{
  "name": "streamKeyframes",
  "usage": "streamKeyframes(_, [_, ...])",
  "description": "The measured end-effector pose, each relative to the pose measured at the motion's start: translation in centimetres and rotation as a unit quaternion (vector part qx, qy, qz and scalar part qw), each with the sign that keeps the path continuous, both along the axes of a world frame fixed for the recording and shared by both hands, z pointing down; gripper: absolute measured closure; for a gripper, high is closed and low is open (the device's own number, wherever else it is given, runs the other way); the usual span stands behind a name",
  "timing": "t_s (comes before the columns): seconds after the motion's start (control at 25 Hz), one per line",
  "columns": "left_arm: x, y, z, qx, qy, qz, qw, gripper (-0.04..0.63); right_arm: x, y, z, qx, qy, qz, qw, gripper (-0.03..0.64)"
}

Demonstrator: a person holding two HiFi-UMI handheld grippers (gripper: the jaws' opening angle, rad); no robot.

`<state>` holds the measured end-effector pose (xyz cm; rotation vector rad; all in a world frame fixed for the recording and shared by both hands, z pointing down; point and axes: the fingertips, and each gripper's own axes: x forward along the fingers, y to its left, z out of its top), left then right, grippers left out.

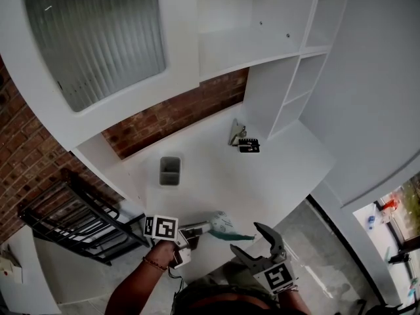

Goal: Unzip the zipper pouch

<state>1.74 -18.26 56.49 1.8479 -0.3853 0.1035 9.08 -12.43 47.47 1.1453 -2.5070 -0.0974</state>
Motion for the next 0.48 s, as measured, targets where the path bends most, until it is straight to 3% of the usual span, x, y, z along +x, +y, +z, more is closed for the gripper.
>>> streamKeyframes(0.2, [0.4,-0.1,-0.5,-0.044,0.020,-0.054,0.9974,0.534,-2.1,0.6,0.9,-0.020,0.022,-0.010,1.000,0.388])
streamKeyframes(0.36, [1.2,0.0,-1.1,-0.084,0.043,-0.104,0.9902,0.534,-3.7,0.8,3.3,-0.057,0.021,0.011,0.998,0.556])
streamKeyframes(0.48, [2.3,0.3,-1.7,-0.105,0.060,-0.123,0.9850,0.534,-4.8,1.2,5.2,-0.057,0.073,0.003,0.996,0.575])
